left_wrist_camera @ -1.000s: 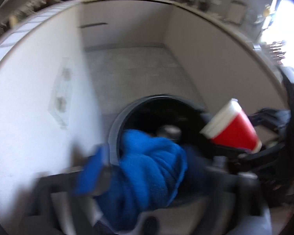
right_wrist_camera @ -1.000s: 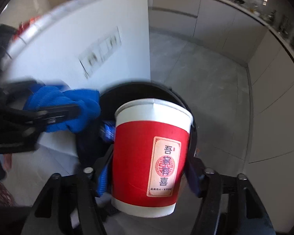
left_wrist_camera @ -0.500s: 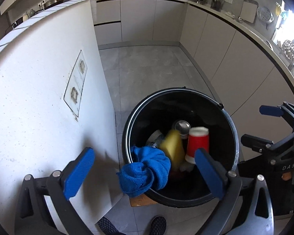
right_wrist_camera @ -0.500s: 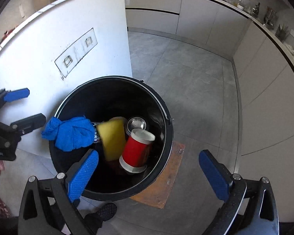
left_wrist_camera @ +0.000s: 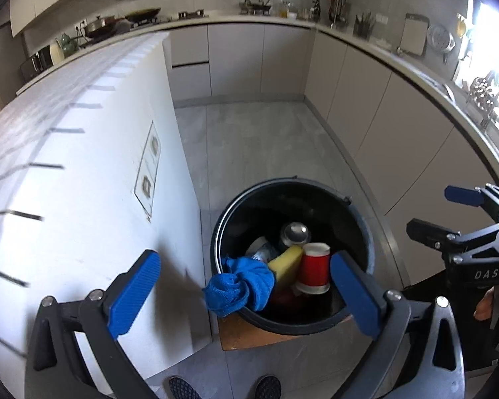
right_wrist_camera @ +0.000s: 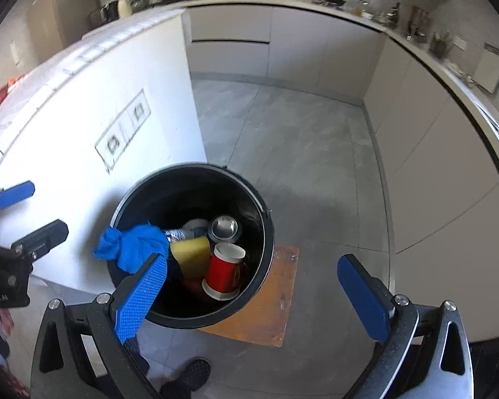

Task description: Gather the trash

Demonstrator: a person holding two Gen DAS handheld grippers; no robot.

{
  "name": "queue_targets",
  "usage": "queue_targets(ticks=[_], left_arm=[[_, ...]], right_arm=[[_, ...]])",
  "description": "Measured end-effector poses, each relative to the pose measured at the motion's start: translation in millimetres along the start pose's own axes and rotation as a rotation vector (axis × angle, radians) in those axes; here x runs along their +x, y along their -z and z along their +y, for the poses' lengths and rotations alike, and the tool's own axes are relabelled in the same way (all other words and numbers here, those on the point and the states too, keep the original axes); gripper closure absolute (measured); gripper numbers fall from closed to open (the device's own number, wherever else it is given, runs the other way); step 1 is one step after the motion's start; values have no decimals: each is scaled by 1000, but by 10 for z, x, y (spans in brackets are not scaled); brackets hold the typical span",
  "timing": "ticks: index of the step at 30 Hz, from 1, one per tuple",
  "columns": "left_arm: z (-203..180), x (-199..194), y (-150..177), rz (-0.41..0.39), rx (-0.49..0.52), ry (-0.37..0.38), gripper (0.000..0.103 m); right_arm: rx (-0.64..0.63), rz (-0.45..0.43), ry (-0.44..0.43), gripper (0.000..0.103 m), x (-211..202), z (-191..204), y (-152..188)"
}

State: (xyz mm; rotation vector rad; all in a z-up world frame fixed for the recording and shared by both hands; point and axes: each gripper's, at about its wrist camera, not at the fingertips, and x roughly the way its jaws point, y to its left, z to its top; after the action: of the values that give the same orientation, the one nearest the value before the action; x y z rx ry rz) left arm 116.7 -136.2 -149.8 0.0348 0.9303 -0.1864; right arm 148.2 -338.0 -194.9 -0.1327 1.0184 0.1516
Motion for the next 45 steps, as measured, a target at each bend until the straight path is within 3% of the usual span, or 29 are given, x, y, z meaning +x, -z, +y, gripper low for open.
queue_targets(ticks=[12,15,18,22,33,45], left_arm=[[144,-603,-57,-76,-36,27,0],[203,-859,-61,-125,-40,14,0],[305,-1072,-72,-150,-67,13,0],[296,-1346,-37,-156,-50,10,0],[427,-2004,-27,-267,-65,-19,0],[583,-2267,-83,-349,-95,-37,0]], right_arm=[[48,-46,5,0,-666,238,26],[55,-58,24,0,-876,307,19],[76,-84,42,0,-1141,375,11],[88,-112,-7,0,-1501,540,1],[46,-240,37,0,-2208,1028,125],[26,-347,55,0,-2667,1233,50]])
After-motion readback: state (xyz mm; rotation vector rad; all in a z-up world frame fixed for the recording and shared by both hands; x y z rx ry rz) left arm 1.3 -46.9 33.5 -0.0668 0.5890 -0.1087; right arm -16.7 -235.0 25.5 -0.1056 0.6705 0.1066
